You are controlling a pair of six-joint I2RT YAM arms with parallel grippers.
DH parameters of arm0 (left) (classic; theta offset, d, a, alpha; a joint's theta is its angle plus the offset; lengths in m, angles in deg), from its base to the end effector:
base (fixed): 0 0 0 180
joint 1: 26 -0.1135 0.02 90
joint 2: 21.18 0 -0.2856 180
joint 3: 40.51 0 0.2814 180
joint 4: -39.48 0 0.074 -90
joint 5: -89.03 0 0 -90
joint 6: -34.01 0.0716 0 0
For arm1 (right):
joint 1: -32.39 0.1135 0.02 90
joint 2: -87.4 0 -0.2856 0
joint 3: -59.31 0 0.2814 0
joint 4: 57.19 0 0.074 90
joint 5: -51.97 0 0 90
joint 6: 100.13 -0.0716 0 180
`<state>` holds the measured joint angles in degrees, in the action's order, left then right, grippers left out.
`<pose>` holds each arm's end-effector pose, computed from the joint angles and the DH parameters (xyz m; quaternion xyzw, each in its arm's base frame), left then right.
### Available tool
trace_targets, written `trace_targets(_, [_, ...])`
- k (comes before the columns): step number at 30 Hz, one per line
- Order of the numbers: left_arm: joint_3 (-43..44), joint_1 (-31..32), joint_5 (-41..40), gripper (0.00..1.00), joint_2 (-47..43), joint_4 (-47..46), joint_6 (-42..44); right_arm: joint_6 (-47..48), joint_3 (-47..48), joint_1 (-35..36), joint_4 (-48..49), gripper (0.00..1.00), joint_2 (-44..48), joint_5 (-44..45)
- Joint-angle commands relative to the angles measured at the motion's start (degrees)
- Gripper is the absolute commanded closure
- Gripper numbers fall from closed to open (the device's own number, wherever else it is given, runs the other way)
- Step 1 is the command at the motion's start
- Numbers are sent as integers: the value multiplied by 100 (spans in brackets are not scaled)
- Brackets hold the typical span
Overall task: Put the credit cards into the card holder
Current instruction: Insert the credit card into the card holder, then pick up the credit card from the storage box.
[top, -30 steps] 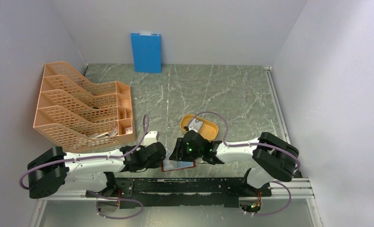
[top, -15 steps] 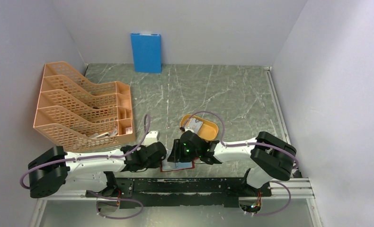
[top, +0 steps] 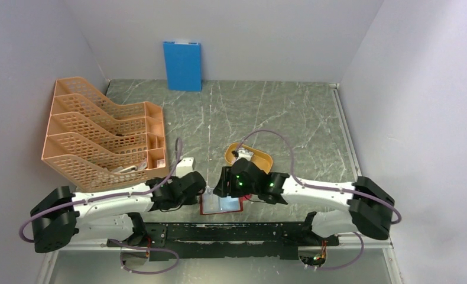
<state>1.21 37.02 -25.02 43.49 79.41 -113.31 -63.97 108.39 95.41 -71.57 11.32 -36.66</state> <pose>0.1260 -0.1832 0.1379 -0.0015 0.9520 -0.0982 0.2898 0.1427 0.2766 0.1667 -0.0680 0.9087 0.3450 0.2248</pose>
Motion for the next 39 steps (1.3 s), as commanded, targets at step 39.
trace_targets(39, [118,-54,297,53,-1080,-634,898,14,140,-3043,599,47,-1111,185])
